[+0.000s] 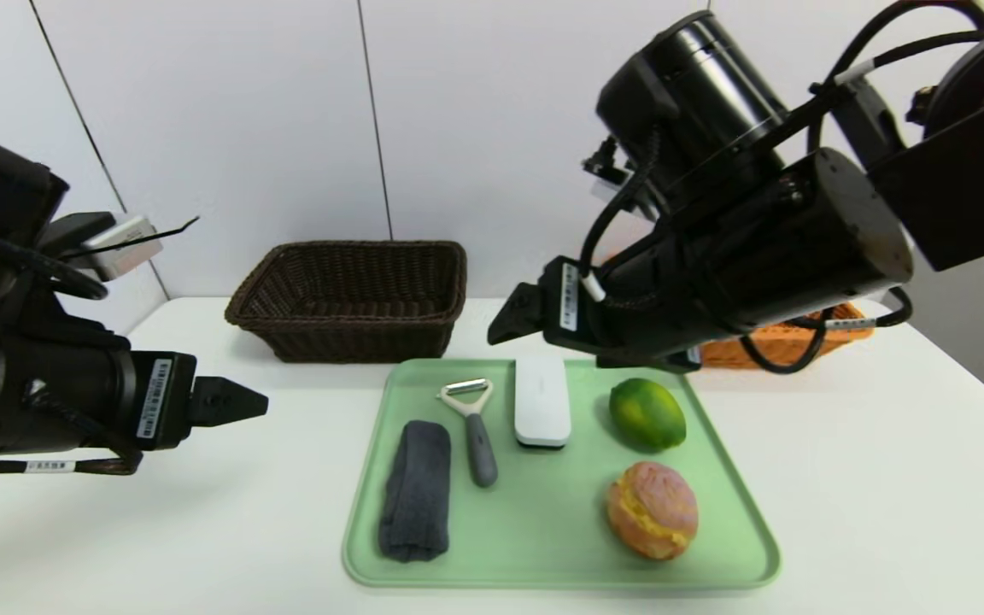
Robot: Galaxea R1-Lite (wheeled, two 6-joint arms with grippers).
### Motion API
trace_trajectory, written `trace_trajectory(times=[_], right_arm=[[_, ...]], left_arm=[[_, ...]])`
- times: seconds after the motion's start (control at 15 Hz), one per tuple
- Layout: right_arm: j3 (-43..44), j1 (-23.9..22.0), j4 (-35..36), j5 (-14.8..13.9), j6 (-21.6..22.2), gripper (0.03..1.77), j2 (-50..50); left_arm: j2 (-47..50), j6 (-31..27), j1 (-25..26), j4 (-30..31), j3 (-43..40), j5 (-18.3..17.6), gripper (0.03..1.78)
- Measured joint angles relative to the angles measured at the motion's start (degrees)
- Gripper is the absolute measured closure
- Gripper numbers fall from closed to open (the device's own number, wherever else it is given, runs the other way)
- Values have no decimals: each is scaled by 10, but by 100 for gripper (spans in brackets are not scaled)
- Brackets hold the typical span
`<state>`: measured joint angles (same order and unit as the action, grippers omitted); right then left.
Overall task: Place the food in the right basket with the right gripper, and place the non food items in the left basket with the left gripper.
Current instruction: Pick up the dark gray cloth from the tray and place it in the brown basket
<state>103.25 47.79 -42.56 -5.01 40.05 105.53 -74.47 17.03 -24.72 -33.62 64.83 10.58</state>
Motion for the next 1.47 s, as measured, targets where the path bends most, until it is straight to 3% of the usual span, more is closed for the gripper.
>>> trace_trajectory(times=[0.27, 0.6, 0.8, 1.47], right_arm=[[27, 73, 1, -40, 12, 9, 62], [45, 116, 0, -50, 17, 9, 123], [50, 132, 3, -70, 18, 9, 154], [86, 132, 27, -80, 47, 9, 243]], left_arm=[[53, -2, 12, -3, -46, -1, 12], [110, -1, 16, -4, -89, -5, 12], [132, -1, 19, -4, -105, -5, 12], [168, -1, 21, -2, -130, -5, 12]])
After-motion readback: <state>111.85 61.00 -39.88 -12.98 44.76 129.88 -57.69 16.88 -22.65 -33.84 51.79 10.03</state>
